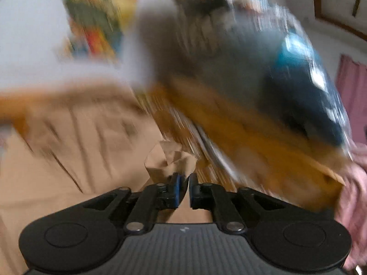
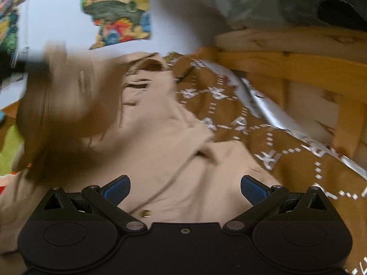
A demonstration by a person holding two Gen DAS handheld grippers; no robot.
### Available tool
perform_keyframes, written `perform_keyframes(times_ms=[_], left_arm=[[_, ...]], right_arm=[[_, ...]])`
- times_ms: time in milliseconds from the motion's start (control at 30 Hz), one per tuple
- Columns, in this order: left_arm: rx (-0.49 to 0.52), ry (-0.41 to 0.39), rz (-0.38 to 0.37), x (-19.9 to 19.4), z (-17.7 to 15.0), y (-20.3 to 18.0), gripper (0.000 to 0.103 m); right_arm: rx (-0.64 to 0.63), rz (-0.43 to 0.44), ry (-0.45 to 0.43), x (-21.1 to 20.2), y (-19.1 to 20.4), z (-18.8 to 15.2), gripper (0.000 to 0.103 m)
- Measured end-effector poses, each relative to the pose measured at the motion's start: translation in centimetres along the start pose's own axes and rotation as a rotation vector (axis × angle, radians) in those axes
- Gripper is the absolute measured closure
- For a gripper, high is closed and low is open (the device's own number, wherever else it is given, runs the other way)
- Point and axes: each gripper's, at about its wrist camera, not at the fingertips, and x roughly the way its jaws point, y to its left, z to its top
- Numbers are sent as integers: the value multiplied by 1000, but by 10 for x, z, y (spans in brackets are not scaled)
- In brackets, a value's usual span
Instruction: Fold large clothes
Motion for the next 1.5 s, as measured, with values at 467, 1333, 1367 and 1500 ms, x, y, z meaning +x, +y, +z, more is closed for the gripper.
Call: perform_keyframes(times_ms=[467, 1333, 1367, 1500], left_arm=[[-237, 50, 425, -36, -57, 132, 36], [-376, -42, 693, -25, -61, 251, 94], [-433, -74, 674, -32, -63, 253, 95], [-670, -85, 624, -39, -76, 278, 95]], right_arm=[[-169, 124, -39, 9, 19, -17, 22], [-221, 170, 120, 23, 30, -30, 88], [-217, 168, 114, 22, 32, -29, 88], [-330, 139, 99, 19, 44, -34, 88]])
